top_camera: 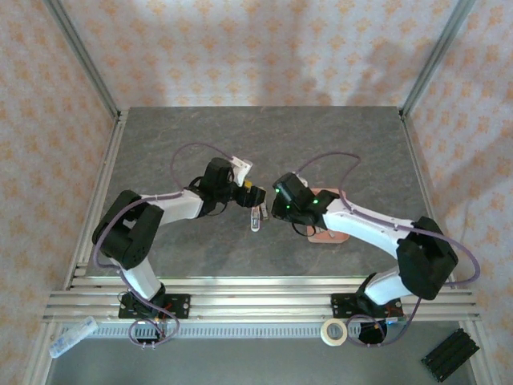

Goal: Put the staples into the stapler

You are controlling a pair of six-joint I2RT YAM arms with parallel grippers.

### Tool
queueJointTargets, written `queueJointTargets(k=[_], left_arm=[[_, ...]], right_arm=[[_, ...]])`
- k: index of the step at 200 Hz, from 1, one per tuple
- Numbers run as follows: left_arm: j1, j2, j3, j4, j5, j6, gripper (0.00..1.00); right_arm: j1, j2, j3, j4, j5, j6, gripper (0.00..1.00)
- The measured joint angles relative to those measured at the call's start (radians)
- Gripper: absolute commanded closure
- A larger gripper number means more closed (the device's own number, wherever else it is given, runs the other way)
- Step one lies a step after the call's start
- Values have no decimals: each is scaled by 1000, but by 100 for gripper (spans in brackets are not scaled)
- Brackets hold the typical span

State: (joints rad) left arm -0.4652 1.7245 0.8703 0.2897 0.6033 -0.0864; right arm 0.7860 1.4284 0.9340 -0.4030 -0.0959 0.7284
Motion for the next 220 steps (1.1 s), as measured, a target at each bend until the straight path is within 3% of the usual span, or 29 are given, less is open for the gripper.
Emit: queueJointTargets(k=[95,220], left_arm=[[-32,30,47,-150,149,116,37],[-117,-80,-50,-257,65,253,37]], right_arm=[[0,-53,-29,-1,22,-5,77],[0,-18,-29,6,-5,-7,76]])
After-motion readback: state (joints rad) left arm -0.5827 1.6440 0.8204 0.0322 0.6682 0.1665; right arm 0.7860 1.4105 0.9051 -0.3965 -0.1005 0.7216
